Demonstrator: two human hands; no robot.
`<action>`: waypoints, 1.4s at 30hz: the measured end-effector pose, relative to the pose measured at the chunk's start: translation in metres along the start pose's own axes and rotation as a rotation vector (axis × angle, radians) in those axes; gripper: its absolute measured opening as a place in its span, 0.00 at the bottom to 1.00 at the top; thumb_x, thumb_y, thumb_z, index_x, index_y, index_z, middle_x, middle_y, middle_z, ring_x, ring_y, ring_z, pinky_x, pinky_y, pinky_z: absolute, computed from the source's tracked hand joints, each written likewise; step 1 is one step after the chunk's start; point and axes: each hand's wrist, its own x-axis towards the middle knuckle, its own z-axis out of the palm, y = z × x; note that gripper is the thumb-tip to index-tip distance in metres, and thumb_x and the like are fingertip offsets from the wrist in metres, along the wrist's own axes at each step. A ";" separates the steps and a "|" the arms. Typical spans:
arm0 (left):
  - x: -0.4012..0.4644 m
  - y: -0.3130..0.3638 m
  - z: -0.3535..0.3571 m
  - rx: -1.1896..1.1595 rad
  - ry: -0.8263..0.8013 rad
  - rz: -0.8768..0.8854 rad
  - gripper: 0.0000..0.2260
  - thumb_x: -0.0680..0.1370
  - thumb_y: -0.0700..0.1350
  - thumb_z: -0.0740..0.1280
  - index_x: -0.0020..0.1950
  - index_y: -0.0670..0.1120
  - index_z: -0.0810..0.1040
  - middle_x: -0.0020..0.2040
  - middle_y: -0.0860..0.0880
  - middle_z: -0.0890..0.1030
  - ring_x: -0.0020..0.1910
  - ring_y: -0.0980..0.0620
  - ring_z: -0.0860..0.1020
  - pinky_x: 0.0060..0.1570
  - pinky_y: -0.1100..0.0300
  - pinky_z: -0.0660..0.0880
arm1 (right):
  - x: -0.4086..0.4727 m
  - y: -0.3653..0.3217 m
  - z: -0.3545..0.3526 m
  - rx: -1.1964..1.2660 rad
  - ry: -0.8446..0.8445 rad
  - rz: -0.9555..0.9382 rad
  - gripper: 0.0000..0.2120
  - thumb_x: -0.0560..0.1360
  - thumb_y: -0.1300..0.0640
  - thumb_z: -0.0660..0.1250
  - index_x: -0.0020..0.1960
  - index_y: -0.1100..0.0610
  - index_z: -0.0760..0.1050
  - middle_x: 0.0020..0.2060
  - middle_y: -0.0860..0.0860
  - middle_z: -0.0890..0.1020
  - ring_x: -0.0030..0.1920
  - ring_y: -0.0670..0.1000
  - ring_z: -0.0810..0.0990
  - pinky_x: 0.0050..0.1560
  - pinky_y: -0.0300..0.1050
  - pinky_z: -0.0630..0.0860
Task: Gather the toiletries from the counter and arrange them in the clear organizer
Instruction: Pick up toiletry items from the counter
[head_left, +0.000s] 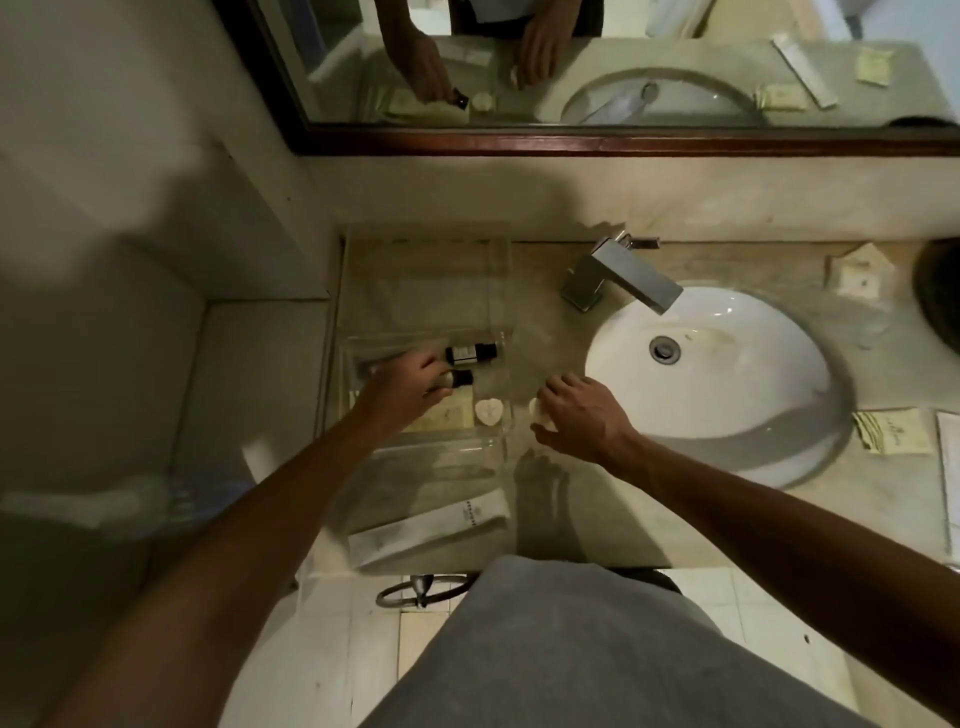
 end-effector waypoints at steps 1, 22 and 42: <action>0.006 0.005 0.001 0.014 0.017 0.027 0.14 0.73 0.48 0.73 0.55 0.43 0.80 0.52 0.44 0.80 0.48 0.45 0.79 0.45 0.53 0.77 | 0.001 0.000 0.001 0.005 0.005 0.006 0.26 0.76 0.40 0.65 0.67 0.55 0.72 0.61 0.53 0.78 0.57 0.55 0.76 0.55 0.49 0.76; 0.047 -0.005 0.030 0.083 0.019 -0.028 0.15 0.74 0.50 0.71 0.57 0.44 0.78 0.57 0.45 0.78 0.50 0.44 0.79 0.42 0.50 0.79 | 0.089 -0.033 0.011 0.017 0.159 -0.051 0.22 0.73 0.46 0.72 0.64 0.53 0.77 0.60 0.53 0.79 0.57 0.53 0.75 0.54 0.48 0.74; 0.076 0.141 0.039 0.143 0.258 0.366 0.16 0.71 0.45 0.66 0.59 0.45 0.76 0.56 0.44 0.78 0.52 0.43 0.75 0.52 0.50 0.69 | -0.031 0.080 0.013 0.058 0.342 0.214 0.13 0.75 0.49 0.67 0.53 0.57 0.80 0.51 0.55 0.80 0.49 0.57 0.77 0.47 0.52 0.74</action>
